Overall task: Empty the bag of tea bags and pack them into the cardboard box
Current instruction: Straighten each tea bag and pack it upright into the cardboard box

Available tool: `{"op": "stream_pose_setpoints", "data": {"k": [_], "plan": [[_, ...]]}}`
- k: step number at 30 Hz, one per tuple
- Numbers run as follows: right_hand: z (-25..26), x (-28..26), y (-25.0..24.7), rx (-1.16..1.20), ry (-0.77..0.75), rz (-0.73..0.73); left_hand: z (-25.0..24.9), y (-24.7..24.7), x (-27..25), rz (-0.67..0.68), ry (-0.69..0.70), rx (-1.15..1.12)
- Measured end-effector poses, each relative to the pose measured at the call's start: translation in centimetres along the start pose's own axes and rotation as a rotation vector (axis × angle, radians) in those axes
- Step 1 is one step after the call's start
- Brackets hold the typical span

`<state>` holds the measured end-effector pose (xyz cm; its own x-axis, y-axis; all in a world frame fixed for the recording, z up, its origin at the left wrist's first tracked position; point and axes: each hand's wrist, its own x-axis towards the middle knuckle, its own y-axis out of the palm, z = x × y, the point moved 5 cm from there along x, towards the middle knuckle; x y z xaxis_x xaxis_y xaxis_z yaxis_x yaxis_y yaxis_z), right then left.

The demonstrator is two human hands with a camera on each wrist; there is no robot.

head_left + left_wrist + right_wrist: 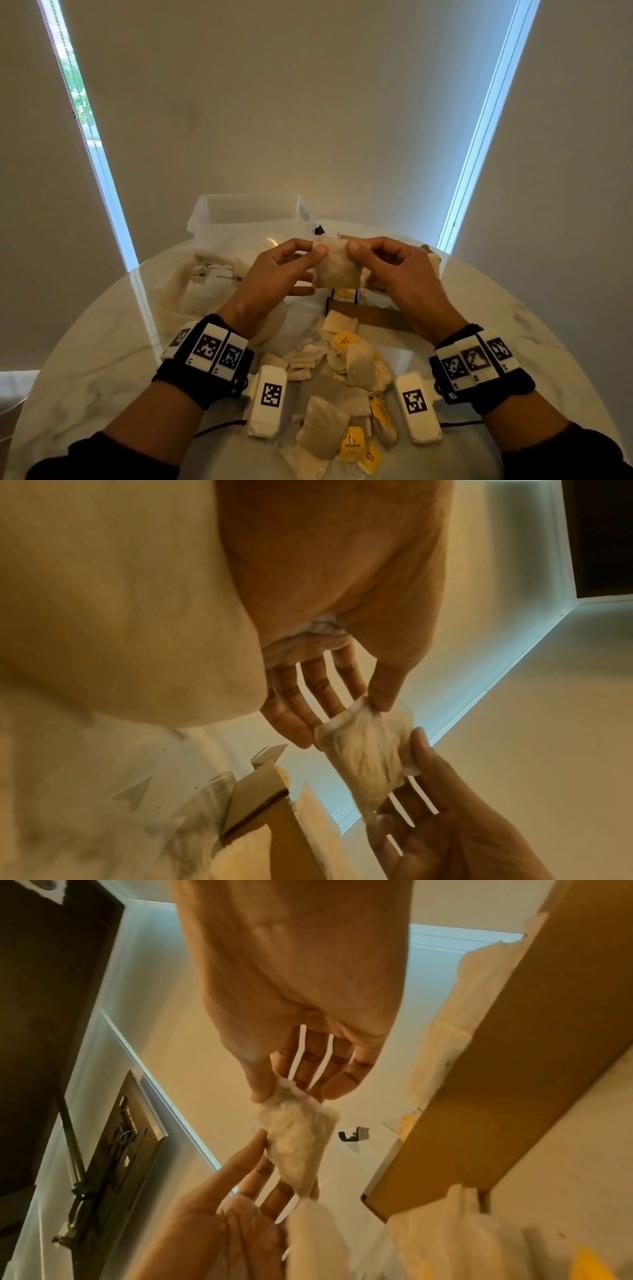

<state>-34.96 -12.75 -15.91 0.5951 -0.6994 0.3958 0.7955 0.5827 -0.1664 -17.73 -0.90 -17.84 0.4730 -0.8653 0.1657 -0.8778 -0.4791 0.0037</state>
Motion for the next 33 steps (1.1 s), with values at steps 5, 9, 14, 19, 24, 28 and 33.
{"op": "stream_pose_setpoints", "data": {"k": [5, 9, 14, 19, 24, 28, 33], "plan": [[-0.5, 0.1, 0.2, -0.050, -0.029, 0.014, -0.1, 0.2, -0.2, 0.019, 0.040, 0.021], [-0.7, 0.1, 0.2, -0.030, -0.013, 0.011, 0.0, -0.3, -0.2, -0.027, 0.061, 0.026], [-1.9, -0.3, 1.3, -0.092, 0.123, 0.132, 0.3, -0.5, 0.0, -0.039, 0.042, -0.006], [-0.8, 0.4, -0.8, -0.126, 0.053, -0.003, 0.6, -0.5, 0.0, -0.059, 0.001, 0.002], [0.7, 1.5, -3.8, -0.295, -0.005, -0.060, 0.5, -0.3, -0.2, -0.024, -0.024, 0.032], [1.3, 3.1, -7.7, -0.405, 0.004, -0.145, 0.4, -0.2, -0.1, -0.022, -0.031, 0.051], [-0.1, 4.2, -11.8, -0.543, 0.093, -0.110, 0.6, -0.1, -0.1, -0.004, -0.035, 0.071]]}}
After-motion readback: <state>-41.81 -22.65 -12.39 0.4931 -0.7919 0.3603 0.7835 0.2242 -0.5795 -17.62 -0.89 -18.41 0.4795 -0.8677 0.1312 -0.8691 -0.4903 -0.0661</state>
